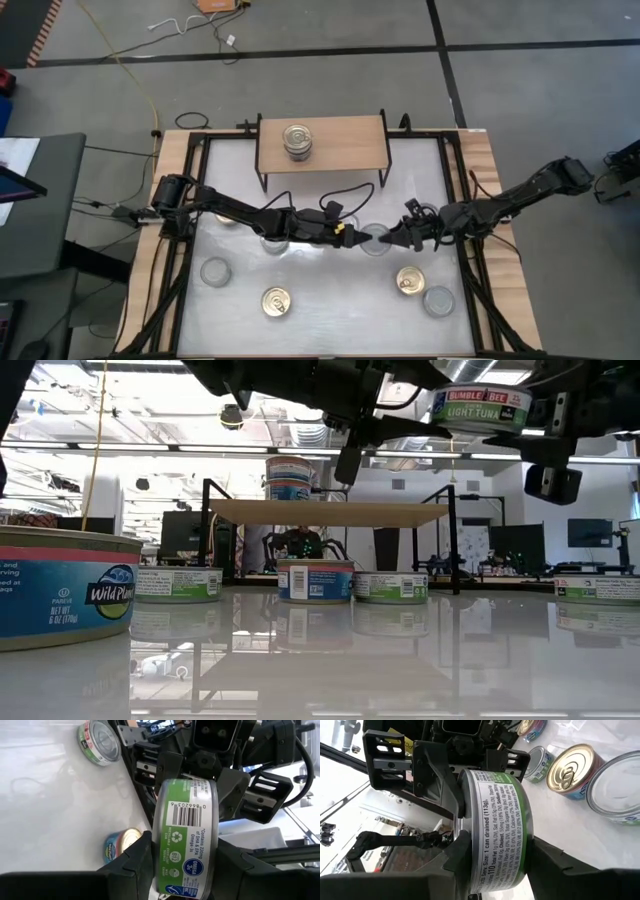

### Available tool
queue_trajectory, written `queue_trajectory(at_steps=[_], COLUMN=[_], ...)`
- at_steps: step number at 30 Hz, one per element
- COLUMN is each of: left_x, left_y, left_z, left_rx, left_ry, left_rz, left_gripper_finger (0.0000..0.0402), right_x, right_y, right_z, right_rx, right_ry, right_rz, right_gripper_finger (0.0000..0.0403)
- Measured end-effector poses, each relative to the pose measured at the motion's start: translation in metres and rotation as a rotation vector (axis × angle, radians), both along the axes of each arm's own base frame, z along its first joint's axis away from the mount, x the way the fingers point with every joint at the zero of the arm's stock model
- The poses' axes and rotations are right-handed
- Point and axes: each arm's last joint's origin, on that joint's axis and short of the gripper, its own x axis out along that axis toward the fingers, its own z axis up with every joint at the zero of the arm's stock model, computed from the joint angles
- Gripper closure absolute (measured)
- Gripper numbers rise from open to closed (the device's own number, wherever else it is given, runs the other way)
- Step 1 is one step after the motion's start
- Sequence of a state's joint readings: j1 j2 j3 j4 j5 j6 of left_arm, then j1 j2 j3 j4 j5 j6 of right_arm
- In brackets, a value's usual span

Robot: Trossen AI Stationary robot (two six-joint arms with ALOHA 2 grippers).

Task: Stack canned seafood by type on shelf
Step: Put the green white tuna can on the shelf

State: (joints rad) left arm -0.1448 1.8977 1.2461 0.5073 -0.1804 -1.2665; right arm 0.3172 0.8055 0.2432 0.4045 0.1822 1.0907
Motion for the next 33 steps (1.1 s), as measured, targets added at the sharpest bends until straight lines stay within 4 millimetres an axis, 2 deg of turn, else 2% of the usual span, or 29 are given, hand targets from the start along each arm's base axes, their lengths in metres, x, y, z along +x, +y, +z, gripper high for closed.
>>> queue_trajectory(at_steps=[5, 12, 16, 20, 24, 27, 33], left_x=[0.0, 0.001, 0.001, -0.008, -0.03, -0.06, -0.127], left_y=[0.002, 0.006, 0.013, 0.021, 0.023, 0.025, 0.033], left_z=[0.0, 0.0, 0.002, 0.016, 0.043, 0.062, 0.07], left_rx=[0.003, 0.063, 0.107, 0.196, 0.363, 0.466, 0.598], left_ry=[0.004, 0.003, 0.005, 0.041, 0.106, 0.171, 0.133], left_rz=[0.038, 0.027, -0.079, -0.158, -0.177, -0.131, -0.045], left_gripper_finger=[0.0232, 0.0162, 0.0151, 0.0151, 0.0151, 0.0151, 0.0151], right_x=[0.0, 0.0, 0.001, 0.001, 0.002, 0.005, 0.015], right_y=[0.0, 0.0, -0.003, -0.006, -0.009, -0.013, -0.032], right_z=[-0.001, -0.002, -0.001, 0.0, -0.001, 0.005, 0.032], right_rx=[-0.016, -0.032, -0.032, -0.011, -0.002, -0.006, -0.059], right_ry=[0.01, 0.013, 0.006, -0.001, 0.015, 0.048, 0.151], right_rz=[-0.005, 0.001, -0.014, -0.034, -0.054, -0.084, -0.189], right_gripper_finger=[0.021, 0.0238, 0.0232, 0.0223, 0.0236, 0.0239, 0.0232])
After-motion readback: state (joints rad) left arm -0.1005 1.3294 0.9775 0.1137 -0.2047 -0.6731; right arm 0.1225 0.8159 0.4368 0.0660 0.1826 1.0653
